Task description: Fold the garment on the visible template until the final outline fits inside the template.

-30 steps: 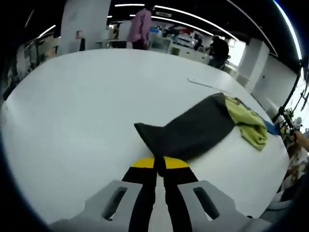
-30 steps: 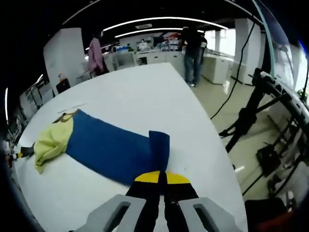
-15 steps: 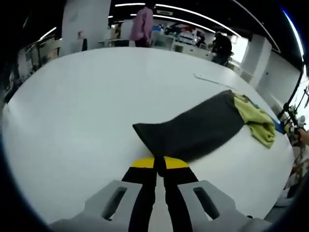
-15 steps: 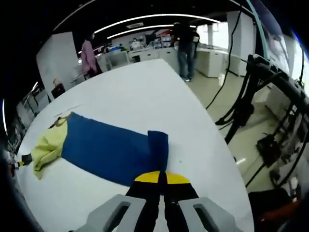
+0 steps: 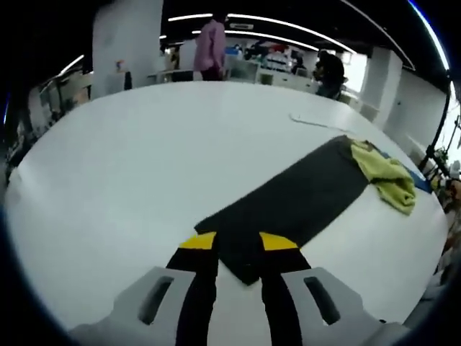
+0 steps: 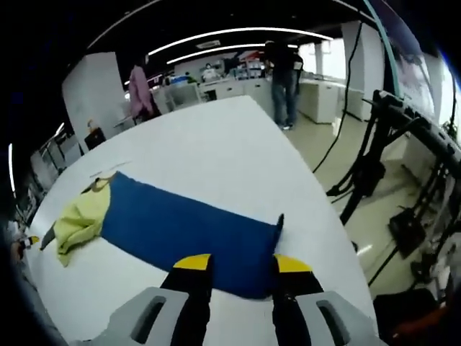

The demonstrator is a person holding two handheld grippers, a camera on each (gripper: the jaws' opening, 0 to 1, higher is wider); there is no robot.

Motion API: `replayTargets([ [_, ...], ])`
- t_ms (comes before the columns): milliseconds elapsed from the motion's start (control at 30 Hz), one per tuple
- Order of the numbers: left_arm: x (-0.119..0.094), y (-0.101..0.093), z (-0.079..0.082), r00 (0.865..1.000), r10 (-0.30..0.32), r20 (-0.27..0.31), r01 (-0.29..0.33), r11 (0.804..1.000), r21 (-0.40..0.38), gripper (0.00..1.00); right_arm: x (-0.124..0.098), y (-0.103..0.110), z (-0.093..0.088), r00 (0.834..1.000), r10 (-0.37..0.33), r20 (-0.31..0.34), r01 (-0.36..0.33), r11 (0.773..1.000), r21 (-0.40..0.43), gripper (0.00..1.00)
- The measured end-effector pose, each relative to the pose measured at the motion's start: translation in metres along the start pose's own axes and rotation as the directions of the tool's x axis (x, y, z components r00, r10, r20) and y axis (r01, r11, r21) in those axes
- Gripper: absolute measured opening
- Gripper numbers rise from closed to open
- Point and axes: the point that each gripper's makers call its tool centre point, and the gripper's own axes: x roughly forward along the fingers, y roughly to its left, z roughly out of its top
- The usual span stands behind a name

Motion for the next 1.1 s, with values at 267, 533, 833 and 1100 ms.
replayTargets([
  [267,-0.011,-0.019,0.008,0.997,-0.053,0.049,0.053,0.999,-0.009,0.48,-0.011,0.029,0.011,0.993,0.100,0.062,-0.099,0.995,-0.019,0.59],
  [533,-0.017,-0.042,0.017,0.989,-0.118,0.089,0.117,0.993,0.019,0.55,-0.024,0.065,0.019,0.974,0.204,0.098,-0.196,0.977,-0.090,0.79],
  [833,-0.018,-0.078,0.022,0.973,-0.201,0.111,0.196,0.979,0.054,0.57,-0.039,0.109,0.014,0.945,0.315,0.092,-0.287,0.928,-0.236,0.92],
  [1100,-0.023,-0.110,0.029,0.954,-0.267,0.134,0.254,0.962,0.103,0.58,-0.052,0.147,0.005,0.895,0.433,0.108,-0.396,0.883,-0.253,0.99],
])
